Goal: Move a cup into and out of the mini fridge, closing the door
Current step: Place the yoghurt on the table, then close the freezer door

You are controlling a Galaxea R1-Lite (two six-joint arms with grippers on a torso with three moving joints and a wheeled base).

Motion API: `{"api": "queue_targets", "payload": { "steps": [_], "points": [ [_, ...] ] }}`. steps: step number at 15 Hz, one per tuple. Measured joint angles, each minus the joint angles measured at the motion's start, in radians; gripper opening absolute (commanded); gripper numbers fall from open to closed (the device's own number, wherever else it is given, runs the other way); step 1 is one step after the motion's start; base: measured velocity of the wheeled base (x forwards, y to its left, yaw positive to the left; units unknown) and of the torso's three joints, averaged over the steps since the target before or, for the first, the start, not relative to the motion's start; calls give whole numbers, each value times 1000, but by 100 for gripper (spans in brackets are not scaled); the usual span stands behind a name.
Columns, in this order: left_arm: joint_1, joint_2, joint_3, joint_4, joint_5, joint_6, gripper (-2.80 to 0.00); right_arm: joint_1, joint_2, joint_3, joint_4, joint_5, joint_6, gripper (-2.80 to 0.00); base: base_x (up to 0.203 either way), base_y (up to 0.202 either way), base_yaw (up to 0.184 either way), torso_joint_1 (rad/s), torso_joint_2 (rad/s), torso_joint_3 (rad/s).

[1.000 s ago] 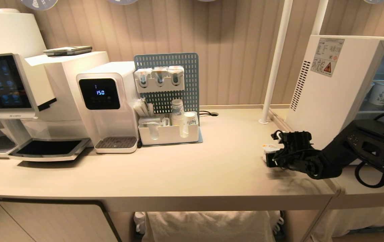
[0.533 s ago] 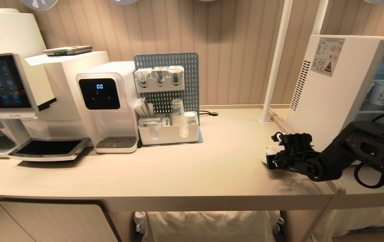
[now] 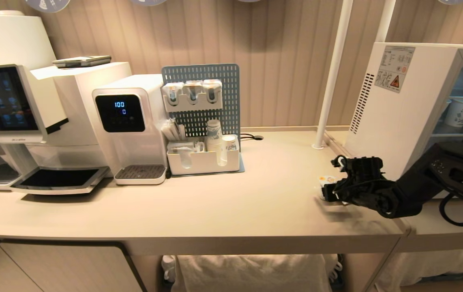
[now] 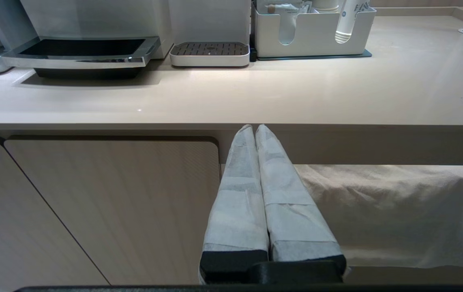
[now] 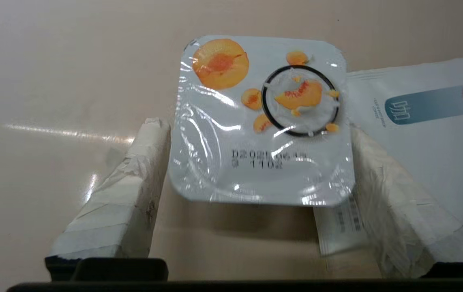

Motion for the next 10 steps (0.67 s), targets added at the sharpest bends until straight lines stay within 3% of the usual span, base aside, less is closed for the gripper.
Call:
{"api": "queue_targets", "payload": {
  "steps": [5,9,10],
  "points": [
    [0,0,0,0,0,0,-280,2,-225,197,-3,15,1,0,0,0,0,0,0,0],
    [0,0,0,0,0,0,-280,2,-520,408,1,35,8,0,0,0,0,0,0,0],
    [0,0,0,-1,0,0,-280,2,-615,460,10,36,14,-280,0,0,0,0,0,0]
  ]
}}
